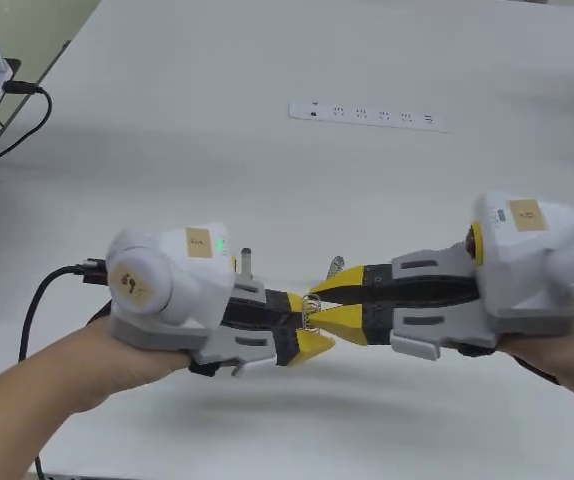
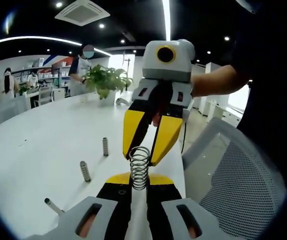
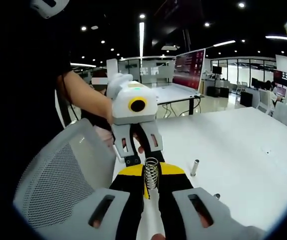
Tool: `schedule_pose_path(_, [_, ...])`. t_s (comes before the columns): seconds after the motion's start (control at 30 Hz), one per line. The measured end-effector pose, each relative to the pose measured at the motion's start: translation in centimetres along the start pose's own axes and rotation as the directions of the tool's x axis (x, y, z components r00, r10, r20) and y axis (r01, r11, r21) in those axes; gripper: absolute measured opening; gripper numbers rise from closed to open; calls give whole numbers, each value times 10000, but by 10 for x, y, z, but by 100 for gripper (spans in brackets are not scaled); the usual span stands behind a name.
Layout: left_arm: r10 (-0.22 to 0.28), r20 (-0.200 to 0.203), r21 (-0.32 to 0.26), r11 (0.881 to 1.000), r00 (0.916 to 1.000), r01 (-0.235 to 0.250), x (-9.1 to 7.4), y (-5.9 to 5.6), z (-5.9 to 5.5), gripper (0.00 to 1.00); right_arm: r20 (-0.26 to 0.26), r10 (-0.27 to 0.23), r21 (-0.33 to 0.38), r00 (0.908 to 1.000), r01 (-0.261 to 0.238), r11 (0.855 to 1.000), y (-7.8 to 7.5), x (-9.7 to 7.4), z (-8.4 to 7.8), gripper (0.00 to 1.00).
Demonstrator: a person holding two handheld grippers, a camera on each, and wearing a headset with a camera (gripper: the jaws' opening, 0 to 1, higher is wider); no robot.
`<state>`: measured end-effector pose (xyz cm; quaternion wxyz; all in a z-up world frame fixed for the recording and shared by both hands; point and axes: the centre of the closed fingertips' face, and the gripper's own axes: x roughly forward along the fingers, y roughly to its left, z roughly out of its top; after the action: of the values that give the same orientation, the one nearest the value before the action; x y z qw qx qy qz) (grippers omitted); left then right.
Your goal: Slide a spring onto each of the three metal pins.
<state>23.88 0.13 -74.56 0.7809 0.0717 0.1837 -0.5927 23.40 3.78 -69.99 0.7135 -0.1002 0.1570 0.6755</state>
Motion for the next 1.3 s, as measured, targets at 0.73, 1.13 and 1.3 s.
schedule_pose_path(0.73, [-45,-71,-218,9998,10000,44,-2,-3,1,3,566,-279,489,9980,252,9985,3,-2,0,7])
schedule_pose_path(1.13, [20,-36,-378,9993,10000,-21,-2,-1,1,3,547,-297,463,9981,272,9986,1,-2,0,7])
schedule_pose_path(1.3, [56,163,-497,9988,9999,-48,-2,0,5,5,391,-290,371,9988,276,9989,0,-1,-2,7])
